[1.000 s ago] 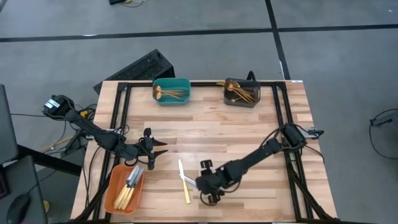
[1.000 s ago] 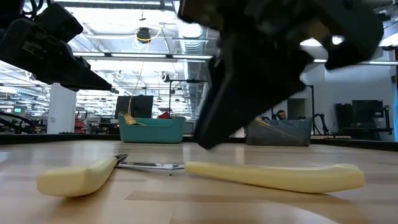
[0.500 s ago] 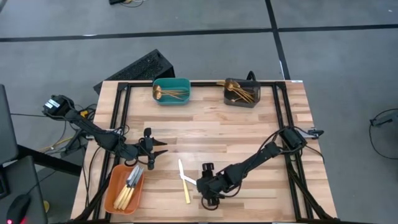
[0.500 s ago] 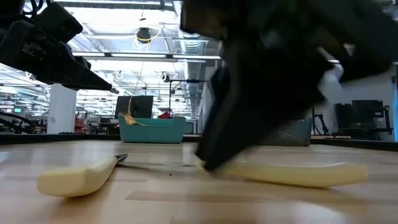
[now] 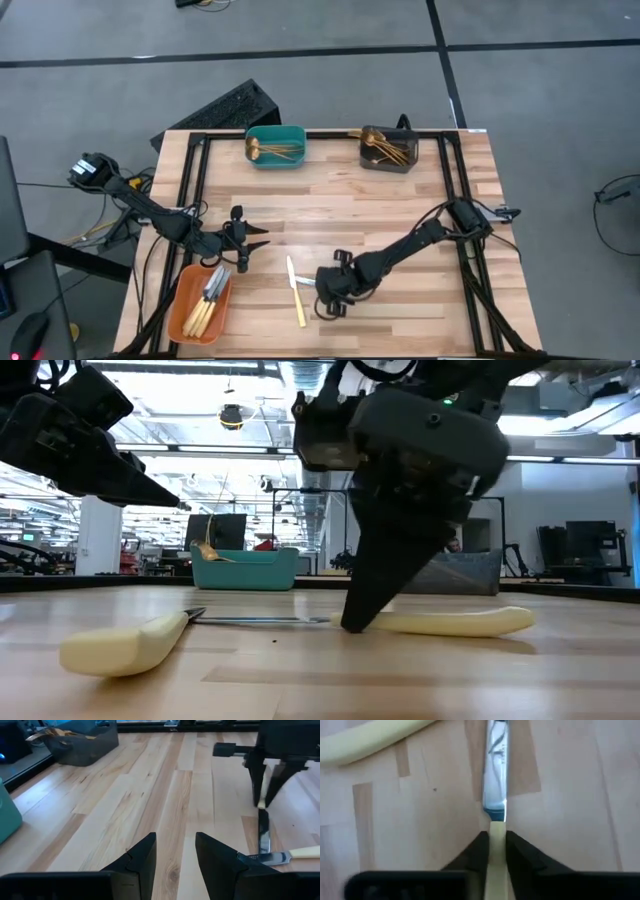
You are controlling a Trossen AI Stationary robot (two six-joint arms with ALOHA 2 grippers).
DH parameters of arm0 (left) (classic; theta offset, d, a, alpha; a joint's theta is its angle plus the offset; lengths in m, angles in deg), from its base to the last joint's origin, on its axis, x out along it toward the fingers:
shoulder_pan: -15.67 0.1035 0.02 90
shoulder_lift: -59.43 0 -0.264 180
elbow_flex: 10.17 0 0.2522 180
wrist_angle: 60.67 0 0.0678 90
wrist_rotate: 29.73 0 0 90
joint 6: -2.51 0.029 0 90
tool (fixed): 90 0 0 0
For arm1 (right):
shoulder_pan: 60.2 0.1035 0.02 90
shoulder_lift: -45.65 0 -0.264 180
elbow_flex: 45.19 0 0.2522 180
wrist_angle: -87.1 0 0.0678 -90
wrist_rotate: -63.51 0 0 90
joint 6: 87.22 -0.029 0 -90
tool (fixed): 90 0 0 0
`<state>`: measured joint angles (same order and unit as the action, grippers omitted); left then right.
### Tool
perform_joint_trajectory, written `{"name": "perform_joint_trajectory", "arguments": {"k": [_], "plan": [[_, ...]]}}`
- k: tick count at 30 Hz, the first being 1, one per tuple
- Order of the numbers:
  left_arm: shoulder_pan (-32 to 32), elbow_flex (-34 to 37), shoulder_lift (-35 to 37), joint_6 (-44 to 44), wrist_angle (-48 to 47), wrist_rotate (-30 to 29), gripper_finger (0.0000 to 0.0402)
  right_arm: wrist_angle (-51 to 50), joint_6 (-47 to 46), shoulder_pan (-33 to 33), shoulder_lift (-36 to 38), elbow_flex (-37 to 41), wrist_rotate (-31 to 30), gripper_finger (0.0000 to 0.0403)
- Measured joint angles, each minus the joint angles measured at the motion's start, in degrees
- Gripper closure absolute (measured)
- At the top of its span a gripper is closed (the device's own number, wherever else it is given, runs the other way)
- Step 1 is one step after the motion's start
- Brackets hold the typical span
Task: Sort silverware by color (type)
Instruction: Put the yellow table knife into the orange bin
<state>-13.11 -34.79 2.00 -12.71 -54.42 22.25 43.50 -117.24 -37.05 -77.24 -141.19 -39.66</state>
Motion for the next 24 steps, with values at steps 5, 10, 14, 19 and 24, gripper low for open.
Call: {"name": "perform_joint_trajectory", "arguments": {"k": [5,10,14,19,24], "plan": [[0.0,0.0,0.0,-1.0,0.0,0.0,0.0276,0.6,-0.4,-2.7,0.7,0.2,-0.7,0.0342],[0.0,0.0,0.0,-3.1,0.2,-2.1,0.0276,-1.6,4.7,-6.4,3.4,0.6,-5.6,0.0342],[0.0,0.0,0.2,-2.9,0.4,-4.8,0.0276,-3.1,10.2,-10.7,9.4,1.7,-7.3,0.0342],[0.0,0.0,0.8,-2.6,0.4,-5.6,0.0276,14.4,14.6,-17.4,18.8,13.2,-0.1,0.0342],[0.0,0.0,1.3,-1.3,1.4,-8.3,0.0276,55.5,12.3,-23.0,23.4,29.3,21.4,0.0342]]}}
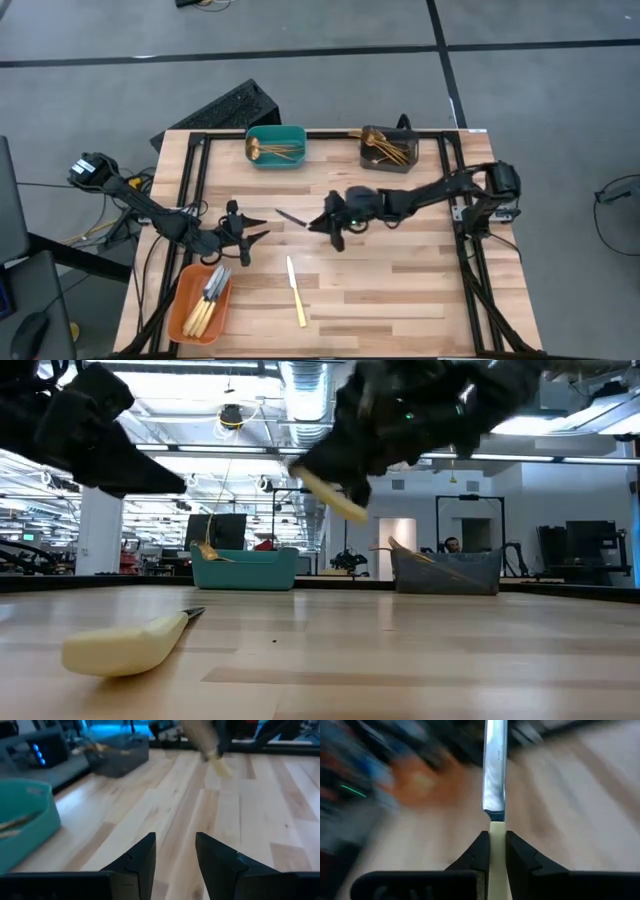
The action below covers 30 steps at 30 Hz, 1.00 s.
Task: Sort silverware by color (type)
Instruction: Put the yellow table knife into the orange bin
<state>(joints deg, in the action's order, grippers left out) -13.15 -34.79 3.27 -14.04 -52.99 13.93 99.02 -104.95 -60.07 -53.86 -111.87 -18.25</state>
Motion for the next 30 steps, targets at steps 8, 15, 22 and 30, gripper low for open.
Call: {"name": "perform_joint_trajectory", "arguments": {"k": [8,15,22,30], "plan": [[0.0,0.0,0.0,22.3,24.7,7.3,0.0276,40.1,-10.1,-0.9,-8.1,5.0,16.8,0.0342],[3.1,0.0,-0.1,33.9,32.3,16.6,0.0276,41.1,-10.2,0.7,-13.6,-3.2,20.7,0.0342],[6.2,0.0,-0.1,32.1,32.2,30.1,0.0276,39.5,-10.2,0.5,-16.2,-9.2,25.0,0.0342],[9.1,0.0,-0.1,34.5,34.5,33.0,0.0276,35.2,-7.9,0.5,-16.1,-10.4,25.0,0.0342]]}}
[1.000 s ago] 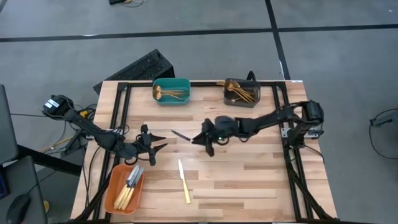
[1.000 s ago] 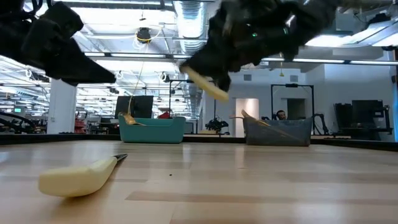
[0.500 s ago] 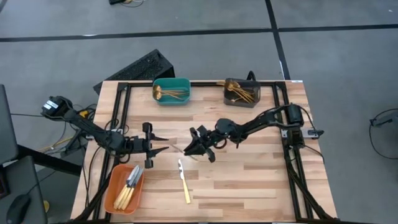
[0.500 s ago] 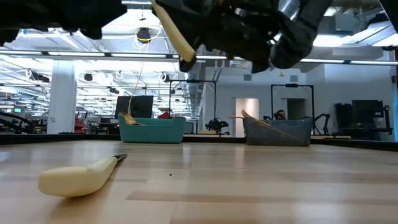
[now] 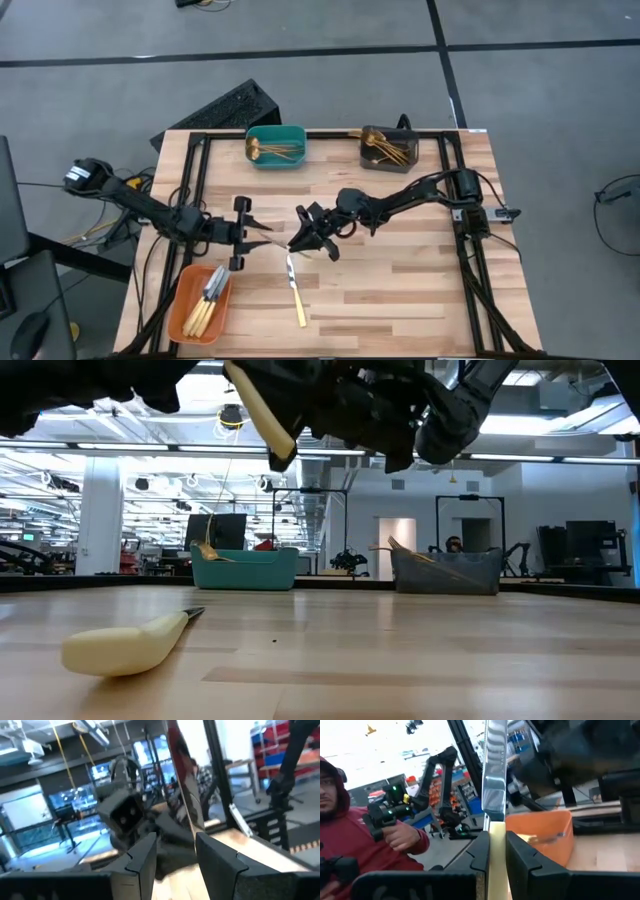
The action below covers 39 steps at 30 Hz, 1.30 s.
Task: Sort silverware by color (type)
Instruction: Put the yellow table knife into the orange bin
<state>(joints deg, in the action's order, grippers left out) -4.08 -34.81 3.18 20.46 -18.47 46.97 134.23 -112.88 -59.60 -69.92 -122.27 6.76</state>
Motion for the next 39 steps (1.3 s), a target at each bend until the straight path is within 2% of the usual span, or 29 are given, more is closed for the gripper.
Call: {"name": "perform_joint_trajectory", "arguments": {"k": [7,13,18,21,25,28,31,33,34,36,39], "plan": [[4.6,0.0,0.0,-3.3,1.5,8.8,0.0276,-2.2,0.4,0.0,0.0,0.1,-0.1,0.0342],[5.4,-1.9,0.0,-5.5,-0.3,14.7,0.0276,-2.1,0.6,0.0,0.0,0.1,-0.5,0.0336],[5.4,-4.4,0.0,-4.1,-5.3,15.7,0.0281,-2.3,0.6,0.0,0.0,0.1,-1.7,0.0334],[5.4,-4.6,0.0,-3.4,-7.6,15.7,0.0312,-2.3,0.6,0.0,0.0,0.1,-1.7,0.0334],[5.4,-4.7,0.0,-3.5,-9.3,18.6,0.0386,-2.4,0.6,0.3,0.0,0.1,-1.7,0.0333],[5.4,-4.7,0.0,-5.1,-9.8,18.4,0.0396,-2.4,1.2,0.3,0.0,0.1,-2.1,0.0326],[5.1,-4.8,0.3,-8.3,-11.5,14.8,0.0401,-1.6,3.3,0.7,0.0,0.1,-5.0,0.0306],[4.6,-5.1,1.0,-10.8,-16.6,11.5,0.0401,-0.9,3.7,0.6,0.7,0.1,-5.3,0.0290],[4.1,-6.8,1.7,-12.7,-22.0,9.5,0.0401,-0.4,3.9,0.6,1.1,-0.1,-5.3,0.0281],[2.7,-12.3,3.0,-16.4,-37.1,5.3,0.0401,-1.0,3.9,0.4,1.7,-0.1,-5.1,0.0263],[-0.4,-22.7,2.5,-24.9,-65.1,-2.1,0.0401,-2.2,3.6,-0.1,1.8,0.0,-5.0,0.0240]]}}
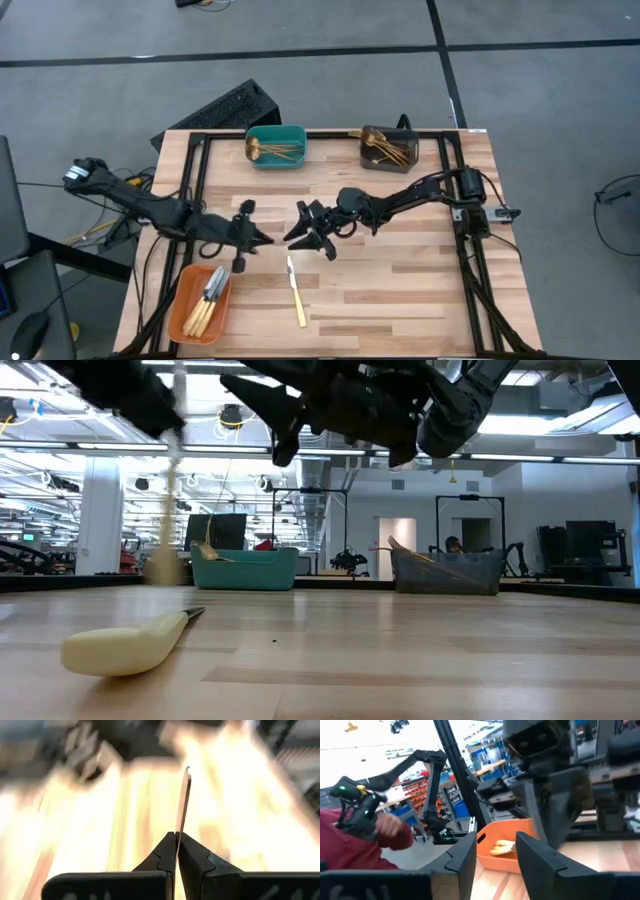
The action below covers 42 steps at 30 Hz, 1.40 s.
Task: Sort silverware by color (type)
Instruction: Put the yellow table knife into the orange bin
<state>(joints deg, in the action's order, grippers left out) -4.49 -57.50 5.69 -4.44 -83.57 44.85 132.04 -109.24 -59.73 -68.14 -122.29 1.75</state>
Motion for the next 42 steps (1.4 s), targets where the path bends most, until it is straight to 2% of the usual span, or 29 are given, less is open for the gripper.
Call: {"name": "perform_joint_trajectory", "arguments": {"k": [1,3,7,11,16,19,25,34,36,39,42], "plan": [[-1.0,-3.2,-0.5,-3.9,-8.4,-1.9,0.0401,-0.3,-0.6,-0.3,0.0,0.0,0.1,0.0235],[-3.2,-8.6,-1.3,-12.6,-19.3,-3.3,0.0401,-1.4,-2.1,-1.1,0.0,0.0,0.1,0.0228],[-9.4,-14.2,-1.4,-28.2,-32.6,0.4,0.0401,-6.1,-5.0,-2.6,0.0,0.0,-0.1,0.0227],[-15.8,-18.3,-1.4,-37.4,-35.2,3.0,0.0402,-10.8,-5.0,-2.8,0.0,0.0,-0.3,0.0233],[-21.2,-21.5,-1.5,-41.5,-35.0,1.8,0.0401,-12.6,-5.0,-2.7,0.0,0.0,-1.6,0.0237],[-24.1,-21.5,-1.7,-46.2,-38.9,4.1,0.0401,-13.0,-5.0,-2.2,0.0,0.0,-1.9,0.0237],[-30.4,-21.5,-4.1,-63.0,-52.0,3.4,0.0401,-14.2,-5.0,-0.4,0.0,0.0,-1.6,0.0237],[-37.7,-21.5,-8.5,-76.7,-53.3,0.9,0.0402,-19.0,-4.9,2.6,0.0,0.0,-2.7,0.0237],[-38.6,-21.5,-9.6,-78.3,-53.2,0.6,0.0401,-22.0,-0.4,3.3,0.0,0.0,-4.2,0.0237],[-39.2,-21.5,-11.5,-79.7,-53.2,0.6,0.0401,-28.3,12.0,5.2,0.0,0.1,-7.1,0.0237],[-39.2,-21.5,-12.9,-80.8,-53.3,1.6,0.0384,-33.0,19.1,7.2,-0.1,-0.9,-10.0,0.0237]]}}
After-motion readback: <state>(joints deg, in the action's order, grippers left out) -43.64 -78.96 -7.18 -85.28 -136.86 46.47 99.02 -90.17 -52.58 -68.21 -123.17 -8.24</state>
